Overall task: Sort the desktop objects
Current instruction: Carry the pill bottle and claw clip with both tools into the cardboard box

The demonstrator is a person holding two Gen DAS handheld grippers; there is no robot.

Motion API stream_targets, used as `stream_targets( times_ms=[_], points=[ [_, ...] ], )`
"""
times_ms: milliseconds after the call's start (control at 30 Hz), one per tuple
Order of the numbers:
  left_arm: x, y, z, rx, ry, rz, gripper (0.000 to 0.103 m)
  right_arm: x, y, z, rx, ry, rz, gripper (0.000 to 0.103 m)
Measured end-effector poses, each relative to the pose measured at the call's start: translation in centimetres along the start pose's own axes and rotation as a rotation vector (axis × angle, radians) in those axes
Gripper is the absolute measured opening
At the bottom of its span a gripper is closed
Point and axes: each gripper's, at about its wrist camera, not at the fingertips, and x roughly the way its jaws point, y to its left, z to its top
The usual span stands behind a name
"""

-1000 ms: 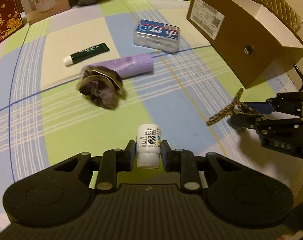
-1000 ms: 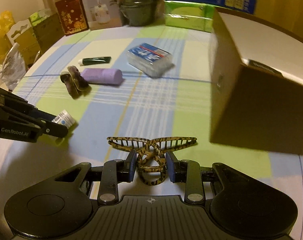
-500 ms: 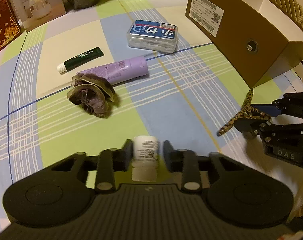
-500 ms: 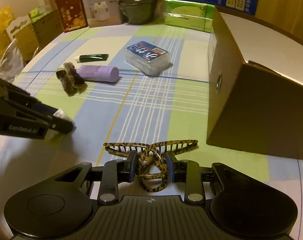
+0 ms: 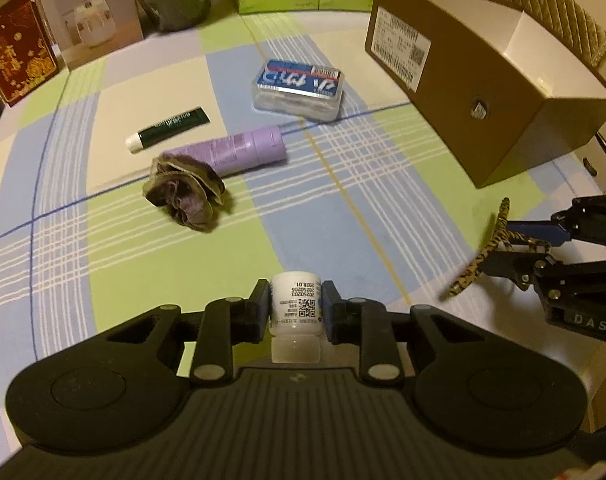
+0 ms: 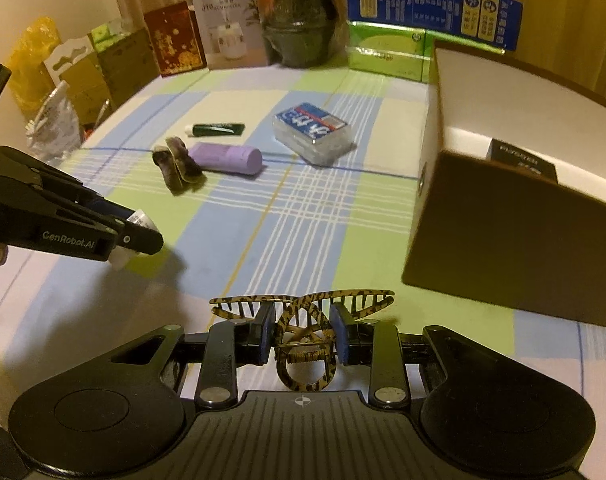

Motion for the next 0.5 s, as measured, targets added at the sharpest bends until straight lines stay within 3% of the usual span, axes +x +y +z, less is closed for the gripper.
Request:
stream_targets(
  times_ms=[200, 500],
  points=[
    [-2.1, -1.2, 0.5, -0.001, -0.041, 0.003, 0.022, -3.2, -0.9, 0.2, 0.001, -0.051, 0.039, 0.027],
    [-5.6, -4.8, 2.6, 0.036, -0.125, -0.033, 0.022, -8.7, -2.9, 0.9, 0.022, -0.162, 0.024, 0.027]
  ],
)
